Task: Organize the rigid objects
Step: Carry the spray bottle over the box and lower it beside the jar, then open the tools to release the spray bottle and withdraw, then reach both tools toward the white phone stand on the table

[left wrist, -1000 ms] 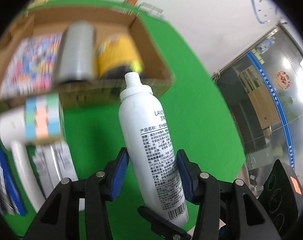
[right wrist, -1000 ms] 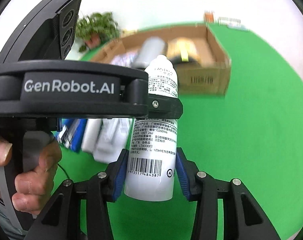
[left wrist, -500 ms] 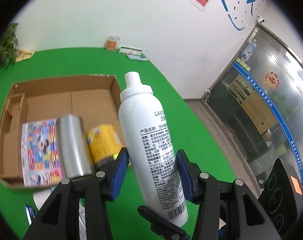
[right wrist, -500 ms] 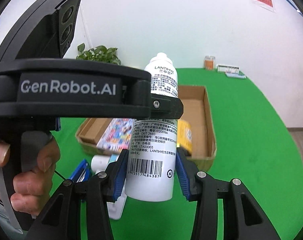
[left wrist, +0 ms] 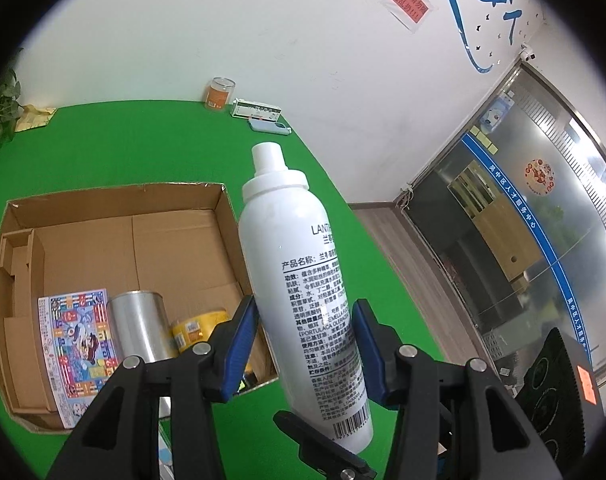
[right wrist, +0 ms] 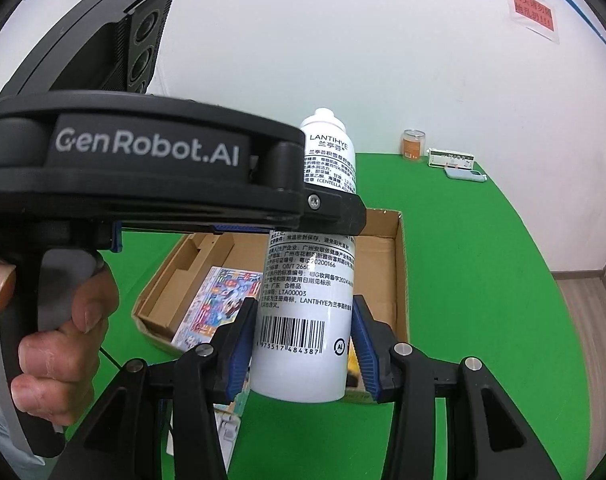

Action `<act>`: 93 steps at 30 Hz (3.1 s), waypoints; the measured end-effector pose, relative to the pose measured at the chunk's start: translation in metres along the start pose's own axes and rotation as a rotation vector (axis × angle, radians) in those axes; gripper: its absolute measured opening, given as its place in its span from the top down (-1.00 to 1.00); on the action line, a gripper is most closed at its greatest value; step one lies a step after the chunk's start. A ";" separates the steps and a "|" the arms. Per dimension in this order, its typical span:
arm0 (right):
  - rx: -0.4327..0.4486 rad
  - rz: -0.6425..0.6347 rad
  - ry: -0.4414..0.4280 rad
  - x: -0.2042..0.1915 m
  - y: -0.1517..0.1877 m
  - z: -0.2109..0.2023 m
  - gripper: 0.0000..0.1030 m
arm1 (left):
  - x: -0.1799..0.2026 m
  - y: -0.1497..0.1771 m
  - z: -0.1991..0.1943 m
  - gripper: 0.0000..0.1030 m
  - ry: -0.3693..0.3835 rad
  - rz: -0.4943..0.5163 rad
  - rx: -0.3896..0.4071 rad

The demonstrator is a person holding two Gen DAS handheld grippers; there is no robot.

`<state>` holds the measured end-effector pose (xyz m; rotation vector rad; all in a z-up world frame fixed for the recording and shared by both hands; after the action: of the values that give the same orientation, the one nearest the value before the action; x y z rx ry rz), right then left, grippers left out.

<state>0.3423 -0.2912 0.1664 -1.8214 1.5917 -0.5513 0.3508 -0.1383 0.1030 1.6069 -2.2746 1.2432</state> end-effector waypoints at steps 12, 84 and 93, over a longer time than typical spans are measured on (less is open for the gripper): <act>-0.150 0.044 -0.012 0.014 -0.028 0.060 0.16 | -0.034 -0.043 0.078 0.09 -0.032 -0.065 -0.126; 0.075 -0.031 -0.055 -0.124 0.150 0.019 -0.99 | -0.134 0.136 -0.146 -0.95 -0.693 0.105 0.390; -0.135 -0.022 -0.191 -0.216 0.247 0.059 -0.99 | -0.183 0.245 -0.118 -0.95 -0.581 -0.079 0.180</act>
<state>0.1702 -0.0815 -0.0270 -1.9307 1.5118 -0.2751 0.1880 0.1040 -0.0463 2.3554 -2.4128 1.0920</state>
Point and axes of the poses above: each gripper's, at about its wrist camera, not at the fingertips, and z roughly the way its jaws point, x to its right, y to its underside, the point moved 5 cm from there along z, roughly the way its jaws point, and after that the axes turned 2 degrees about x, right-handed, at the moved point
